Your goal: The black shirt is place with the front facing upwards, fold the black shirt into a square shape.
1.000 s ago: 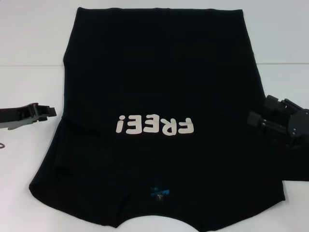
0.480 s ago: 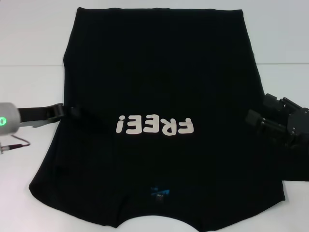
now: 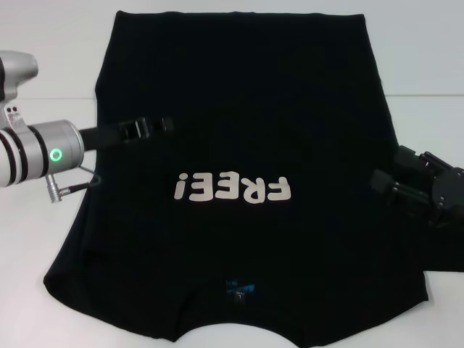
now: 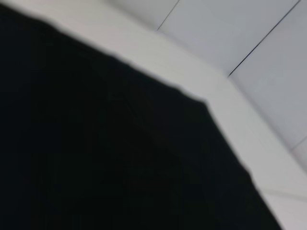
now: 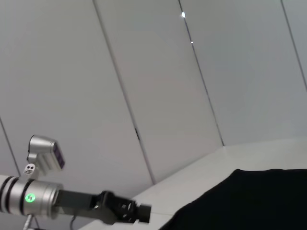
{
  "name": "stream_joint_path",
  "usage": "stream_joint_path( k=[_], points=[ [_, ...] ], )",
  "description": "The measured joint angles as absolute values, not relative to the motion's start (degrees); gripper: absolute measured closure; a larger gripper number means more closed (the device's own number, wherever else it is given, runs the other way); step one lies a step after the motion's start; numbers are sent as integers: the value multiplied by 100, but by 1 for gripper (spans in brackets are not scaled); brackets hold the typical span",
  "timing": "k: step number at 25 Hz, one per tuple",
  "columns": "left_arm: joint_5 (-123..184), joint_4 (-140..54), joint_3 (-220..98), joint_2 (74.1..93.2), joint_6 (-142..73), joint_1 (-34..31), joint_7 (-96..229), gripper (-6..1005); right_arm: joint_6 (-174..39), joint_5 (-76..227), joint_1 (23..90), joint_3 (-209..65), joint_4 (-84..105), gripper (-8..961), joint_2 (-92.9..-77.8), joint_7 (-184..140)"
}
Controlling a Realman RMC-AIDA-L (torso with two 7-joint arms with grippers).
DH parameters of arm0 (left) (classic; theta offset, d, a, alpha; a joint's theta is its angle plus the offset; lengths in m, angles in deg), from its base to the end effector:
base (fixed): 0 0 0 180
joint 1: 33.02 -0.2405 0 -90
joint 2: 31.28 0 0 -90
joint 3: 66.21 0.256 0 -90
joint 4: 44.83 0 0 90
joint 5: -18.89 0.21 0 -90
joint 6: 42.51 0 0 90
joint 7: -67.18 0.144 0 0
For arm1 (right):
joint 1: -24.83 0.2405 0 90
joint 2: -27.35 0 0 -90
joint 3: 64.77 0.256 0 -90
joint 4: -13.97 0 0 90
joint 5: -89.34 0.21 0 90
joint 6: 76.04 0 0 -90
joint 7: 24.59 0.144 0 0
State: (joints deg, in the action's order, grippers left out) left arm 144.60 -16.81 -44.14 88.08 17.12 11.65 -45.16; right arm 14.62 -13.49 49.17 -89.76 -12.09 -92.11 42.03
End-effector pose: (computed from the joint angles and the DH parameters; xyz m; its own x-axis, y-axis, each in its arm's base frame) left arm -0.2597 0.4245 -0.0016 0.3182 0.6696 0.6711 0.9380 -0.3248 -0.1207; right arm 0.2983 0.3037 0.0136 0.5609 -0.2370 -0.7932 -0.6384 -0.7338 -0.2322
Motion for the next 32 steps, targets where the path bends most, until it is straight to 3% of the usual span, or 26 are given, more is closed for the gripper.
stream_joint_path(
  k=[7, 14, 19, 26, 32],
  points=[
    [12945, -1651, -4468, 8820, 2512, 616, -3324, 704, 2489, -1340, 4913, -8688, -1484, 29, -9035, 4894],
    [11065, -1832, -4465, 9230, 3539, -173, -785, 698, 2935, -1384, 5021, -8638, -3651, 29, -8760, 8575],
    [10787, -2341, -4476, 9263, 3584, -233, 366, 693, 2544, -2565, 5090, -8699, -5209, 28, -8525, 11094],
    [10257, -2924, -4488, 9284, 3548, -253, 1683, 694, 2189, -5526, 5487, -8725, -5806, 28, -8510, 12396],
    [10159, -3004, -4494, 9295, 3239, -204, 1971, 694, 1825, -6300, 5607, -8873, -5459, 28, -8550, 12563]
  ],
)
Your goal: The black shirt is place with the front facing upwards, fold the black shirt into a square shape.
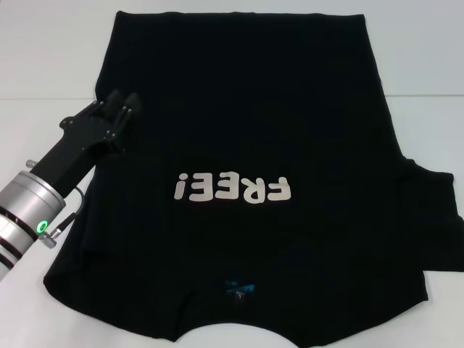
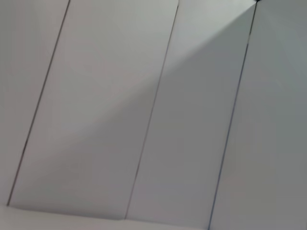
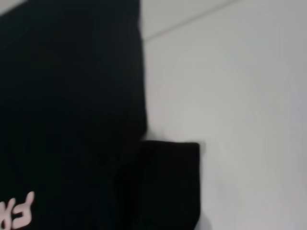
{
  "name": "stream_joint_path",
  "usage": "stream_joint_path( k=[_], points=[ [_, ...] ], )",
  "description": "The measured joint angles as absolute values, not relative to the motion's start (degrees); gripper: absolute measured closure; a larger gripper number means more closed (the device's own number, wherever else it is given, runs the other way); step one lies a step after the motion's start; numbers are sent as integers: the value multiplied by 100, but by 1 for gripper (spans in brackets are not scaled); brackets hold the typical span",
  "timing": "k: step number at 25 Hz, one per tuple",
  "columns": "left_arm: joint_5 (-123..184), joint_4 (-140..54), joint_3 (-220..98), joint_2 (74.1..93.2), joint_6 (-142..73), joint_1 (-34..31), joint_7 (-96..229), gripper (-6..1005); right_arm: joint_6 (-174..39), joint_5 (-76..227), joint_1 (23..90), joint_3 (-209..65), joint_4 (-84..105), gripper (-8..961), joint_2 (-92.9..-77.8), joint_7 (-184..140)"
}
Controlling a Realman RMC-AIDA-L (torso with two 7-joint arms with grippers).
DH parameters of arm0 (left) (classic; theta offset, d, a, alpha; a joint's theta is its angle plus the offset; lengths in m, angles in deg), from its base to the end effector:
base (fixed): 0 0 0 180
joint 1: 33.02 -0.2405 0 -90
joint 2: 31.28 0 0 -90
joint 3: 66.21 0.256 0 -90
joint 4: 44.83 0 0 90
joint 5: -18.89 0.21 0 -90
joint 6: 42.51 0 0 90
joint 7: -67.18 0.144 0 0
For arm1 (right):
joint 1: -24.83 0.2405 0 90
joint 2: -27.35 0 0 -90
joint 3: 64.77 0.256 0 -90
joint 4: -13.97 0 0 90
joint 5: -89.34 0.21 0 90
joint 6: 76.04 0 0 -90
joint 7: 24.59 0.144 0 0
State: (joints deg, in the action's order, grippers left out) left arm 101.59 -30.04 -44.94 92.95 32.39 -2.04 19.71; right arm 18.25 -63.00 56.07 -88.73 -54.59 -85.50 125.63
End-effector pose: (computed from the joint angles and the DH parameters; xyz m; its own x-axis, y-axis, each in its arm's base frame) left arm -0.2787 0.3512 -0.0151 0.4891 0.0321 0.8716 0.7634 -0.4992 -0.4099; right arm 0.3247 0.3342 0.1589 0.0832 -0.8646 -0.4955 -0.9478 0.0850 -0.3075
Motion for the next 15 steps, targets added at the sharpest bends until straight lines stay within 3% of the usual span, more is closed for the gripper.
stream_joint_path(
  k=[15],
  points=[
    [9875, -3138, -4494, 9300, 3111, -196, 2184, 695, 755, -6271, 5824, -8940, -3932, 37, -8586, 12141]
  ],
)
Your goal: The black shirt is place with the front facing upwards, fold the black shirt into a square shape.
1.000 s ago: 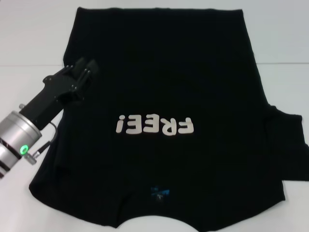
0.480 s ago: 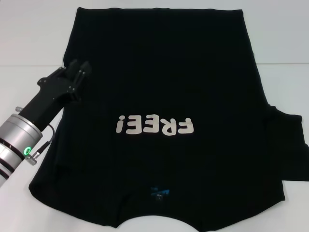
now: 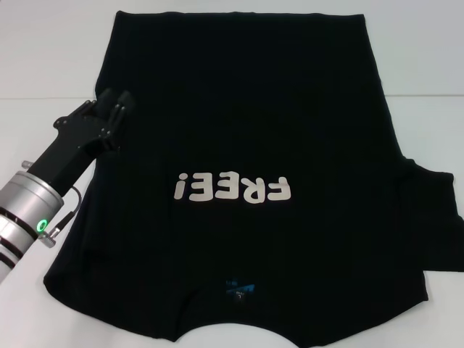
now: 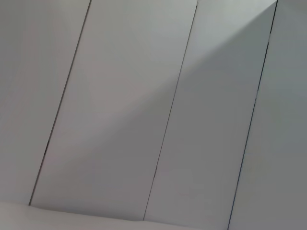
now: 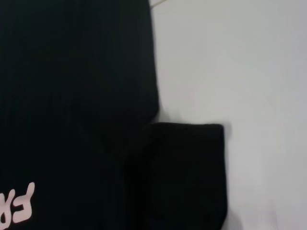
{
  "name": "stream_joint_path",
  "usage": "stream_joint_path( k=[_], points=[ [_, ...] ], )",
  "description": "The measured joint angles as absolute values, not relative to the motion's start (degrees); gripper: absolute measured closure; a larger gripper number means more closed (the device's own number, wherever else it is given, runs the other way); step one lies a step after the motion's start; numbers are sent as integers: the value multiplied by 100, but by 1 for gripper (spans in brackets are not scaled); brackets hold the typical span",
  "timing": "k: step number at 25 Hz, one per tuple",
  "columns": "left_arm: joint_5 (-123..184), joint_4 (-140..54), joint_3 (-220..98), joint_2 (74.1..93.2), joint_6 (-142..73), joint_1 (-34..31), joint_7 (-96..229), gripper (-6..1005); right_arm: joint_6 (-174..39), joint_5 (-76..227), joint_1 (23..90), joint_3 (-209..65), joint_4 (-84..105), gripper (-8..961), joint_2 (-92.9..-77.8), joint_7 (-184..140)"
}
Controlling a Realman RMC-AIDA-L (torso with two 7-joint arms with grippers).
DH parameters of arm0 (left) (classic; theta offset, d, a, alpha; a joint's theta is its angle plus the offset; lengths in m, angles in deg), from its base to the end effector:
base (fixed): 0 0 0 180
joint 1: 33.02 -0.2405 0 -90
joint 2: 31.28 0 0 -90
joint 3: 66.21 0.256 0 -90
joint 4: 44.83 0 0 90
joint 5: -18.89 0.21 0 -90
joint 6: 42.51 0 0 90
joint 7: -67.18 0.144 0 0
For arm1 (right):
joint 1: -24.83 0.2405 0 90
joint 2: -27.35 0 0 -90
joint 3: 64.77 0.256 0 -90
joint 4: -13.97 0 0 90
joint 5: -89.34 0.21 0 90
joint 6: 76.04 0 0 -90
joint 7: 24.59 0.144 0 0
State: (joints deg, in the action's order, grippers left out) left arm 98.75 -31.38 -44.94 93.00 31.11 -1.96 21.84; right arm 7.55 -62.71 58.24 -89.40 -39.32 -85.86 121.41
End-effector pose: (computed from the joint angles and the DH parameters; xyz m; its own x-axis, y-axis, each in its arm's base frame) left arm -0.2820 0.3525 -0.0154 0.4846 0.0205 0.8745 0.7816 -0.4590 -0.4224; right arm 0.3424 0.3517 0.1090 0.0607 -0.8830 -0.4655 -0.9627 0.0715 -0.2611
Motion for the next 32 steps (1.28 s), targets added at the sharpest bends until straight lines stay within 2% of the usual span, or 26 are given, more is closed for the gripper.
stream_joint_path(
  k=[4, 21, 32],
  points=[
    [9872, -3146, -4493, 9300, 3076, -168, 2201, 694, 688, -6258, 5853, -8988, -3851, 39, -8632, 12121],
    [9869, -3147, -4493, 9300, 2936, -163, 2215, 695, 114, -6205, 6066, -9146, -3218, 41, -8653, 11915],
    [9827, -3147, -4494, 9300, 2936, -181, 2219, 693, 66, -6207, 6086, -9166, -3086, 82, -8689, 11843]
  ],
)
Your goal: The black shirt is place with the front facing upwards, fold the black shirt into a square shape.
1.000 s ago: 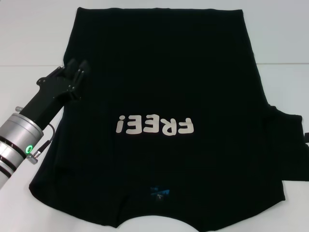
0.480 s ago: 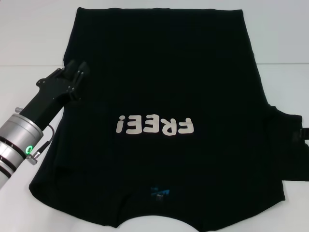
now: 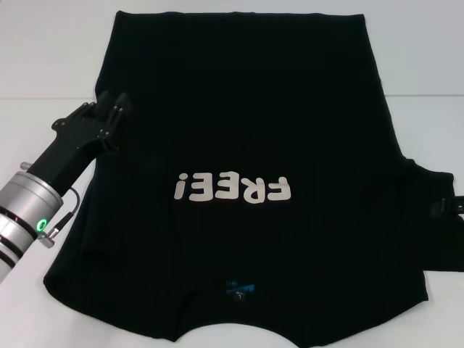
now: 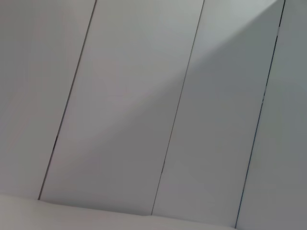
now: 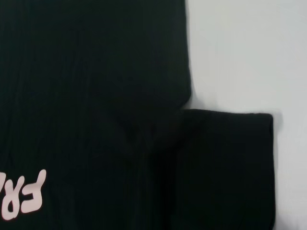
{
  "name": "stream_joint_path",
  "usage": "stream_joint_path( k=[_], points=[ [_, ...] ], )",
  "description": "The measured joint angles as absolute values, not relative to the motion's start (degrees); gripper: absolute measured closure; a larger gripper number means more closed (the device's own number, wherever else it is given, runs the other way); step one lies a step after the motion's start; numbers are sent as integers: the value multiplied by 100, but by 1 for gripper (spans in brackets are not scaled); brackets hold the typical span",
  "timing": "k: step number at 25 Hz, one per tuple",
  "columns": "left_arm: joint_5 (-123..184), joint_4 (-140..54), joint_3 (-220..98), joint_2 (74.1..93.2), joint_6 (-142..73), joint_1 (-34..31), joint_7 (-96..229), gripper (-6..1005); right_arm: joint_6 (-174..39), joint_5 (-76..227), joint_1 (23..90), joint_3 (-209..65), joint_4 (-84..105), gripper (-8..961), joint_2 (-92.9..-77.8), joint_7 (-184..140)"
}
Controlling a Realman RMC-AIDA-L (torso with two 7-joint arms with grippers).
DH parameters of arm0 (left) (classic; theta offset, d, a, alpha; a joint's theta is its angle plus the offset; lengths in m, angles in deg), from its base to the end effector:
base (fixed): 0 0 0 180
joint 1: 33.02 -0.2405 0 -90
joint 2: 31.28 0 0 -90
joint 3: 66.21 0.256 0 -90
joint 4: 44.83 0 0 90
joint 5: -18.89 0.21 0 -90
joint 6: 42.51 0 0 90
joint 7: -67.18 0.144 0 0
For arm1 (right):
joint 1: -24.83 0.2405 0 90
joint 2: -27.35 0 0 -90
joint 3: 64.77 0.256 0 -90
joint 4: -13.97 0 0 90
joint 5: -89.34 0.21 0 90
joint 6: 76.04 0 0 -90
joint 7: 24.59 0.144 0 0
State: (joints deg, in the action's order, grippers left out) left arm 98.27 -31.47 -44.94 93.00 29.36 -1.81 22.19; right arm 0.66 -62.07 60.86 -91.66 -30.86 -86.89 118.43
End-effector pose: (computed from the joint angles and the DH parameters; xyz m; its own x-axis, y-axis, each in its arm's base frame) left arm -0.2853 0.3548 -0.0161 0.4926 0.0329 0.8696 0.7897 -0.4368 -0.4308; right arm 0.3372 0.3663 0.0698 0.0980 -0.8990 -0.4269 -0.9666 0.0162 -0.2559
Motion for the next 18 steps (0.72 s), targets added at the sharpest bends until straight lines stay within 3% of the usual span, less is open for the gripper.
stream_joint_path(
  k=[18],
  points=[
    [9825, -3156, -4494, 9300, 2938, -189, 2215, 694, -73, -6112, 6095, -9166, -2998, 149, -8700, 11747]
  ],
)
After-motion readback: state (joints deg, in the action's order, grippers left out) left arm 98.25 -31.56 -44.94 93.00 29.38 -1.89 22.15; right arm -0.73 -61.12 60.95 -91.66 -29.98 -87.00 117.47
